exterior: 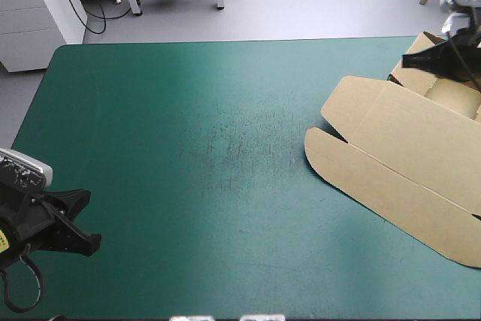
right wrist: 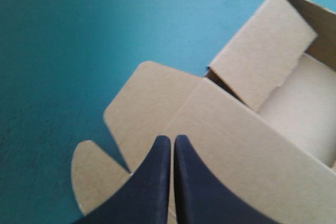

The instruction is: Fold the box

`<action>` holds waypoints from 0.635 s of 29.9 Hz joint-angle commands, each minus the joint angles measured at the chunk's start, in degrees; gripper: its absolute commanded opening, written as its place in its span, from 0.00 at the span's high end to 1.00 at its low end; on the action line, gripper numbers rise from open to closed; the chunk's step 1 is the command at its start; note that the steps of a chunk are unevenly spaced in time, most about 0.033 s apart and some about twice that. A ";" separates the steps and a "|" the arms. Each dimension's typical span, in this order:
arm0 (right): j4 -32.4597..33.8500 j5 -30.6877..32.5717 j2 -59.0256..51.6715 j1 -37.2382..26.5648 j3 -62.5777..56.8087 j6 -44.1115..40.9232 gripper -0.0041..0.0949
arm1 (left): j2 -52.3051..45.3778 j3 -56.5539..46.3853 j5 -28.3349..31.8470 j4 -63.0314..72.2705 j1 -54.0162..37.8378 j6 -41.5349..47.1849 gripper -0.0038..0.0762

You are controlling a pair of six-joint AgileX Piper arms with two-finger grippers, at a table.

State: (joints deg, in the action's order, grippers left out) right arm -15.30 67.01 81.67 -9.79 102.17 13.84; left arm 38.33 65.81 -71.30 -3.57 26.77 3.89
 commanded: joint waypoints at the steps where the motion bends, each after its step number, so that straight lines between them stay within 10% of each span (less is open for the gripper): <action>1: -0.36 -9.32 -8.95 6.32 -7.93 2.56 0.96 | -1.83 -0.92 5.29 0.32 0.30 -0.17 0.96; 19: -3.52 -32.95 -40.61 16.39 -57.30 6.24 0.96 | -21.16 -28.33 25.30 0.32 0.30 -0.73 0.96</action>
State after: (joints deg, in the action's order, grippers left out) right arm -16.54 41.24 45.16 6.37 47.68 19.35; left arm 19.01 38.64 -52.75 -3.57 26.77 3.25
